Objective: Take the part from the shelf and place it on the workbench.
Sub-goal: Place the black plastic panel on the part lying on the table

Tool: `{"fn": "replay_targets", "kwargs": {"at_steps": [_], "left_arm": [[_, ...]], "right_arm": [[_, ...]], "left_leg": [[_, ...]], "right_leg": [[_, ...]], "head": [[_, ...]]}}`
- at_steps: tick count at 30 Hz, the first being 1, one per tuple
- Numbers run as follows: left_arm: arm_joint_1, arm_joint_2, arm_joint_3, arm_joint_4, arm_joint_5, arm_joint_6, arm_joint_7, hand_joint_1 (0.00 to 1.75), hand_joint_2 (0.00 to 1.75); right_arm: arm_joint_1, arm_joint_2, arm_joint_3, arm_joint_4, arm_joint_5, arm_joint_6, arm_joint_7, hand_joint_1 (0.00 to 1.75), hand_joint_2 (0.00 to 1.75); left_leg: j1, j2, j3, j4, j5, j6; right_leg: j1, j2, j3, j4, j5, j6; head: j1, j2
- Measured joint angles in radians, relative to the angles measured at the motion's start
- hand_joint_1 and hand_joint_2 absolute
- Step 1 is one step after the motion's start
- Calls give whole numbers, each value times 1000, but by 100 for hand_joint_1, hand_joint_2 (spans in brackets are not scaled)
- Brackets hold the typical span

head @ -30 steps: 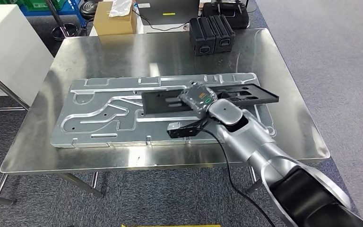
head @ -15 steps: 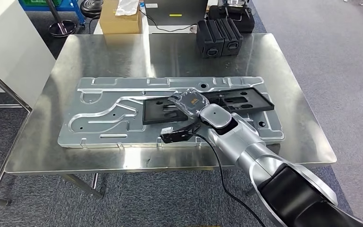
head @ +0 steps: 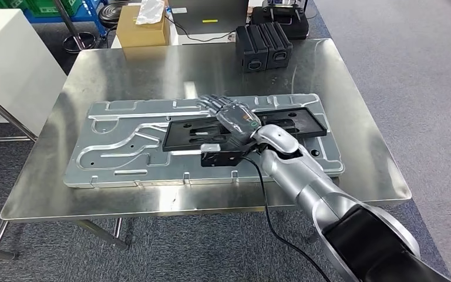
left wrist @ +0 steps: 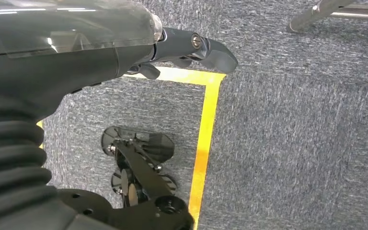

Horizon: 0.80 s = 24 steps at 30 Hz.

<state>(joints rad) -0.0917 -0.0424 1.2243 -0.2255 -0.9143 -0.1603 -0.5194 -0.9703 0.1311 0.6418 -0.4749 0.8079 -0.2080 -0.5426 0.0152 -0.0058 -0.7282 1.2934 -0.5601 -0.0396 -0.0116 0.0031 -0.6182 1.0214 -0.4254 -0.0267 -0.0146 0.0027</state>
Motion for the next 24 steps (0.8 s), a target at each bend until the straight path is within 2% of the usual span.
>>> {"fn": "replay_targets", "kwargs": {"at_steps": [1,3,5,6,8,10,11,14,15,16,17,19,20,21,22,24], "left_arm": [[1,1,0,0,0,-4,0,0,0],[1,4,0,0,4,-11,-2,0,0],[2,6,2,0,11,-17,-7,0,0],[3,6,3,0,16,-19,-11,0,0],[10,6,6,0,23,-22,-20,0,0],[15,6,10,0,30,-23,-26,0,0],[16,6,14,0,35,-22,-27,0,0],[18,6,29,0,53,-14,-28,0,0],[22,5,34,0,58,-13,-29,0,0],[27,5,39,0,61,-12,-30,0,0],[32,4,43,0,64,-12,-30,0,0],[36,2,50,0,68,-11,-32,0,0],[35,0,53,0,71,-9,-32,0,0],[33,-1,57,0,73,-5,-32,0,0],[32,-2,62,0,74,-2,-30,0,0],[34,-3,73,0,71,3,-25,0,0]], "right_arm": [[25,-4,-39,-44,-112,30,-54,0,0],[74,-14,-122,-161,-339,101,-126,0,0],[116,-31,-194,-290,-509,151,-148,0,0],[140,-42,-226,-356,-575,165,-152,0,0],[191,-68,-287,-487,-667,172,-156,0,0],[234,-101,-338,-602,-686,143,-158,0,0],[258,-123,-358,-658,-670,105,-159,0,0],[371,-226,-424,-823,-588,-67,-161,0,0],[419,-263,-453,-870,-572,-108,-160,0,0],[464,-298,-482,-914,-567,-134,-160,0,0],[501,-328,-507,-952,-567,-149,-159,0,0],[557,-377,-545,-1019,-553,-173,-159,0,0],[584,-397,-563,-1045,-538,-188,-159,0,0],[615,-416,-584,-1067,-519,-206,-158,0,0],[647,-433,-609,-1082,-499,-221,-156,0,0],[718,-464,-676,-1106,-457,-241,-153,0,0]], "left_leg": [[1,0,5,-10,15,-1],[6,0,63,-131,79,-2],[5,-1,117,-238,115,4],[4,-2,126,-258,116,9],[1,-5,127,-260,116,24],[2,-4,128,-266,121,39],[3,-3,129,-269,123,46],[2,-8,129,-270,123,59],[1,-12,130,-270,122,61],[-1,-16,131,-270,121,62],[-4,-17,132,-270,120,62],[-10,-12,135,-269,117,61],[-13,-11,136,-268,115,59],[-15,-10,137,-268,115,56],[-16,-11,138,-268,115,53],[-16,-12,140,-267,112,46]], "right_leg": [[-1,0,0,2,-1,1],[-2,0,1,8,-7,7],[1,0,-1,15,-11,17],[3,0,-2,16,-12,22],[4,-1,-1,12,-11,33],[0,-1,-7,31,-27,45],[-1,-1,-22,66,-50,50],[-2,0,-108,253,-140,60],[-2,0,-127,289,-147,60],[-1,0,-128,285,-134,58],[-1,0,-110,242,-106,54],[4,-3,-42,98,-39,42],[7,-4,-16,45,-20,38],[11,-6,-1,14,-10,36],[13,-7,2,7,-10,35],[9,-10,4,2,-5,29]], "head": [[0,0],[0,0],[-1,0],[-1,0],[-2,0],[-2,0],[-2,0],[-1,0],[-1,0],[0,0],[0,0],[0,0],[0,0],[0,0],[-1,0],[0,0]]}}
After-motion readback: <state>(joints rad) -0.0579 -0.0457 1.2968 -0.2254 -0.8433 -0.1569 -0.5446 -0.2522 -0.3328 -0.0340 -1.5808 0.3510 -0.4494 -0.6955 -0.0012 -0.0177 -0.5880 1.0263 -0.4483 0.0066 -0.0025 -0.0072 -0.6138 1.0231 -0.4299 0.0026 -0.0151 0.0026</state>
